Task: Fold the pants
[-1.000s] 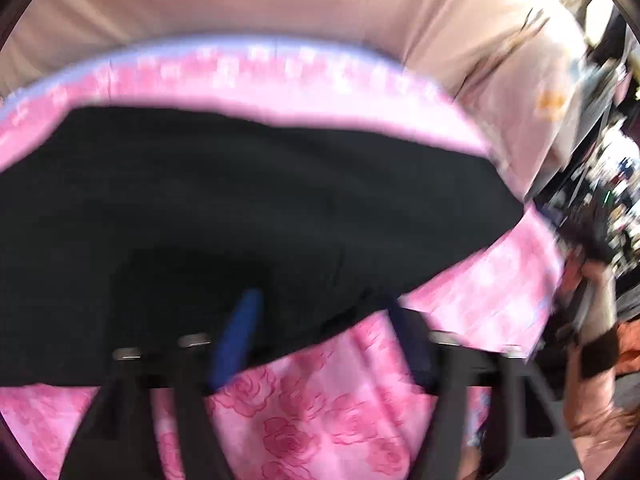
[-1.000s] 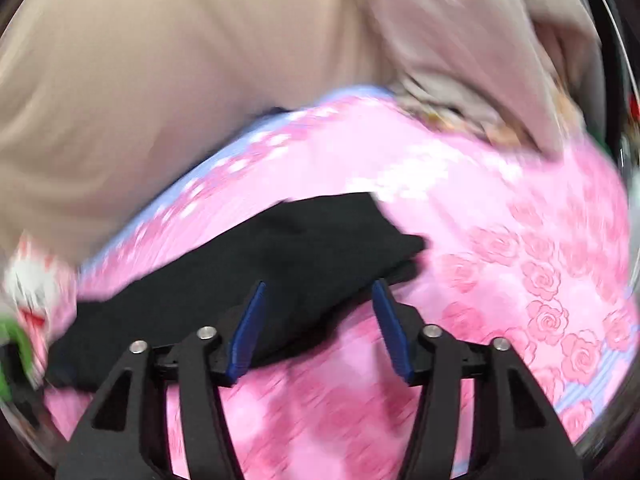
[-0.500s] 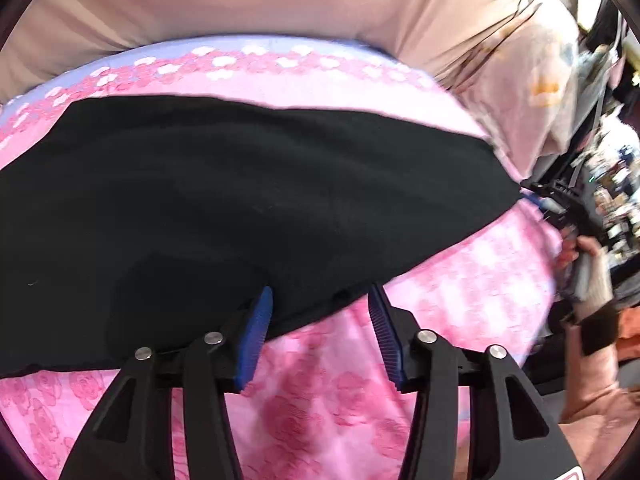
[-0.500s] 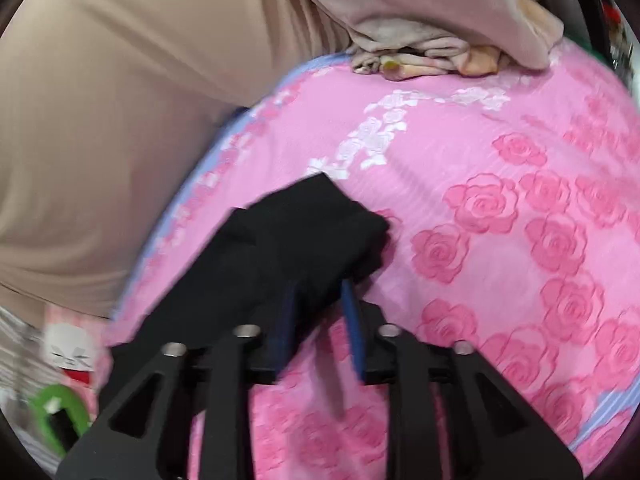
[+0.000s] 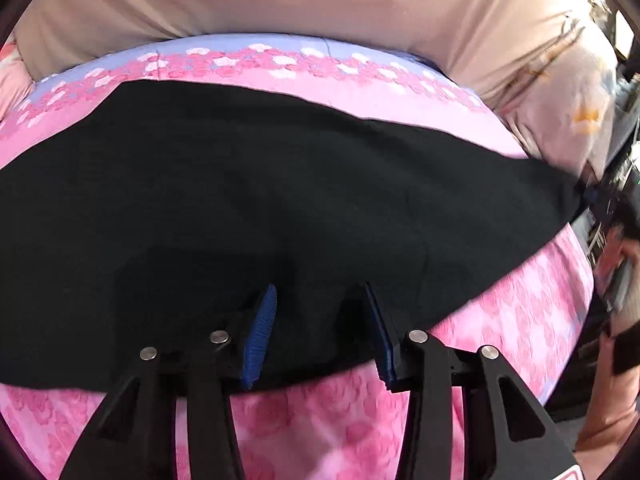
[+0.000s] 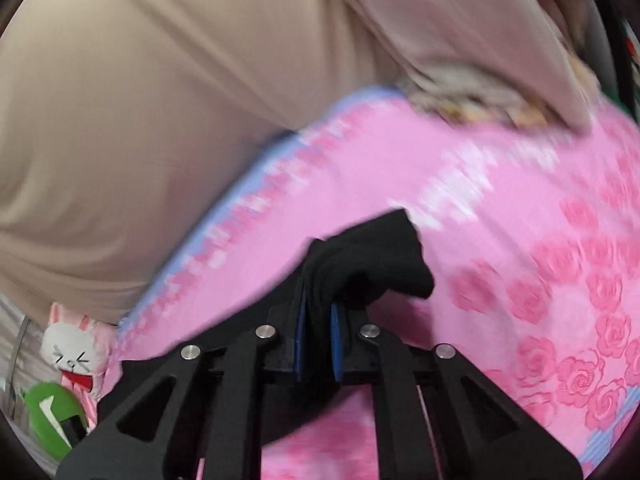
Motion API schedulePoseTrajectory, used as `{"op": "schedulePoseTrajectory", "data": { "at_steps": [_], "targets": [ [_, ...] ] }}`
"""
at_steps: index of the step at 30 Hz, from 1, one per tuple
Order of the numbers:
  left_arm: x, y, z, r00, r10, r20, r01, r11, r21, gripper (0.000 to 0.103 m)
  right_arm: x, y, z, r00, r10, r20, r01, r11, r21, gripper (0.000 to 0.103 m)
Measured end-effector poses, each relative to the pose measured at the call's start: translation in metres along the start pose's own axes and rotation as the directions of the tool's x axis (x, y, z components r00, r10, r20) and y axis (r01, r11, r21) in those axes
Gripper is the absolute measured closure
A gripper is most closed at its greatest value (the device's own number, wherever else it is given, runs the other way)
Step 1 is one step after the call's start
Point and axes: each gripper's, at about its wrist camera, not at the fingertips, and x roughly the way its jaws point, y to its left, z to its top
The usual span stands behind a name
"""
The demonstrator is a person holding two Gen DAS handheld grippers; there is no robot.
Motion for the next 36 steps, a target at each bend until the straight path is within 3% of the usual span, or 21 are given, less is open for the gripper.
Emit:
{"op": "schedulePoseTrajectory", "data": {
  "at_steps": [3,4,6,8,10,12,13,14,16,18,20,23,24,27,28,30,31,32,33,36],
  "targets": [
    [-0.007,0.011,-0.010,0.999,-0.047,0.025,0.047,0.999,-0.014,0.063,0.005,0.103,-0.007,0.991,0.134,-0.020,-0.135,0.964,-0.230,0.094],
    [-0.011,0.016,-0.011,0.996,-0.075,0.038,0.076,0.997,-0.029,0.063,0.013,0.129,-0.015,0.984,0.169,-0.055,-0.178,0.944,-0.278,0.093],
    [-0.024,0.027,-0.017,0.989,-0.121,0.088,0.127,0.990,-0.064,0.063,0.049,0.187,-0.056,0.946,0.248,-0.210,-0.312,0.877,-0.366,0.087],
    [-0.039,0.038,-0.025,0.980,-0.143,0.136,0.155,0.984,-0.089,0.063,0.086,0.216,-0.098,0.908,0.242,-0.342,-0.377,0.829,-0.414,0.064],
    [-0.057,0.049,-0.033,0.978,-0.117,0.170,0.135,0.985,-0.103,0.062,0.111,0.233,-0.137,0.913,0.140,-0.384,-0.335,0.794,-0.507,0.063],
    [-0.086,0.068,-0.047,0.975,-0.066,0.214,0.094,0.988,-0.123,0.059,0.107,0.229,-0.143,0.920,0.131,-0.370,-0.321,0.794,-0.516,0.063],
    [-0.094,0.074,-0.051,0.972,-0.050,0.229,0.083,0.988,-0.133,0.053,0.102,0.220,-0.135,0.928,0.138,-0.347,-0.304,0.817,-0.490,0.058],
    [-0.108,0.087,-0.058,0.967,-0.015,0.253,0.056,0.986,-0.155,0.050,0.092,0.202,-0.120,0.943,0.140,-0.303,-0.268,0.857,-0.440,0.045],
    [-0.126,0.111,-0.069,0.957,0.045,0.285,0.017,0.977,-0.213,0.046,0.081,0.169,-0.097,0.969,0.101,-0.226,-0.180,0.914,-0.365,0.028],
    [-0.135,0.139,-0.073,0.948,0.069,0.309,0.021,0.960,-0.279,0.046,0.077,0.124,-0.079,0.978,0.024,-0.205,-0.084,0.955,-0.285,0.025],
    [-0.139,0.160,-0.074,0.939,0.065,0.337,0.055,0.940,-0.336,0.046,0.079,0.094,-0.076,0.974,-0.003,-0.228,-0.046,0.977,-0.210,0.021],
    [-0.141,0.168,-0.064,0.931,0.062,0.359,0.078,0.928,-0.364,0.046,0.097,0.053,-0.090,0.941,0.081,-0.329,-0.092,0.996,-0.018,0.018],
    [-0.139,0.161,-0.060,0.932,0.053,0.358,0.081,0.933,-0.350,0.046,0.105,0.044,-0.099,0.920,0.158,-0.359,-0.145,0.987,0.064,0.018],
    [-0.129,0.138,-0.045,0.940,0.004,0.342,0.107,0.947,-0.304,0.046,0.124,0.036,-0.118,0.876,0.285,-0.388,-0.222,0.954,0.200,0.018],
    [-0.128,0.133,-0.043,0.943,-0.009,0.333,0.112,0.950,-0.291,0.046,0.124,0.042,-0.120,0.891,0.273,-0.363,-0.226,0.959,0.169,0.019],
    [-0.123,0.117,-0.040,0.948,-0.031,0.317,0.120,0.957,-0.264,0.046,0.128,0.050,-0.121,0.877,0.292,-0.383,-0.251,0.956,0.154,0.024],
    [-0.119,0.110,-0.037,0.951,-0.037,0.306,0.119,0.960,-0.254,0.046,0.132,0.054,-0.123,0.885,0.271,-0.378,-0.230,0.962,0.149,0.039],
    [-0.113,0.102,-0.034,0.955,-0.038,0.294,0.114,0.963,-0.244,0.046,0.134,0.059,-0.122,0.894,0.236,-0.382,-0.212,0.972,0.105,0.078],
    [-0.109,0.097,-0.031,0.958,-0.035,0.286,0.107,0.964,-0.242,0.046,0.135,0.062,-0.121,0.901,0.208,-0.380,-0.200,0.978,0.062,0.084],
    [-0.098,0.085,-0.022,0.965,-0.036,0.261,0.103,0.963,-0.249,0.046,0.116,0.062,-0.104,0.936,0.156,-0.316,-0.170,0.985,-0.016,0.088]
  ]
}}
